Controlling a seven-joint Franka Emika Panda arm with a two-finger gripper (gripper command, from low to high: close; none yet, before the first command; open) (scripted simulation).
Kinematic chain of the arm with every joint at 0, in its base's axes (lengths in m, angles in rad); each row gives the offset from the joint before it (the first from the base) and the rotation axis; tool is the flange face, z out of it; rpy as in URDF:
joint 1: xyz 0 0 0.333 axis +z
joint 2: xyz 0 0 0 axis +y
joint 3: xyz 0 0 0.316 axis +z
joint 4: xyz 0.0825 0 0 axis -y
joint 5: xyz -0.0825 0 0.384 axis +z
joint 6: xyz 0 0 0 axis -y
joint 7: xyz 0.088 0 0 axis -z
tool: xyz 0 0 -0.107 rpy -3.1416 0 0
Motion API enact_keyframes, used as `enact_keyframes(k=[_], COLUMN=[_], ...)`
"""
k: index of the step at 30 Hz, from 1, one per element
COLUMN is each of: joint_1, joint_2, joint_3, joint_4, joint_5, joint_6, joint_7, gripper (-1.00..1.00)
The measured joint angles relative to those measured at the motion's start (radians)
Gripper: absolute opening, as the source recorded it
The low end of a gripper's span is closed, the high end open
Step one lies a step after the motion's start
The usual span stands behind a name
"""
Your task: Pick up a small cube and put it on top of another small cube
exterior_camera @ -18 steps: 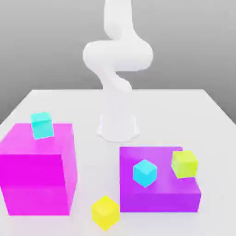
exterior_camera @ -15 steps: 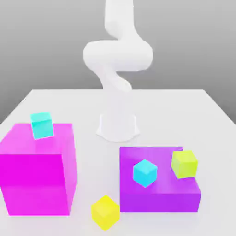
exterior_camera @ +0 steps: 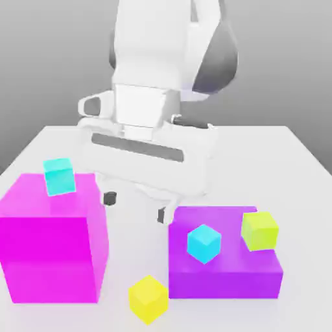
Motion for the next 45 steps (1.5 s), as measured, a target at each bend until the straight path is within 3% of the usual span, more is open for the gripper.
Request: enact_keyframes(k=[6,11,12,19,25,30,45], joint_1=[-0.004,0.033,0.042,0.042,0.011,-0.012,-0.198], joint_2=[0.208,0.389,0.416,0.417,0.234,0.142,-0.328], joint_3=[-0.003,-0.050,-0.061,-0.061,-0.014,0.009,-0.178], joint_4=[-0.060,-0.038,-0.033,-0.033,-0.060,0.007,0.036], joint_5=[0.048,0.007,-0.002,-0.004,0.066,0.070,0.096], joint_6=[0.107,0.246,0.267,0.270,0.127,0.086,-0.514], joint_7=[0.116,0.167,0.174,0.176,0.108,-0.053,-0.328], gripper=[0.00,0.00,-1.00,-1.00,-1.00,-1.00,-1.00])
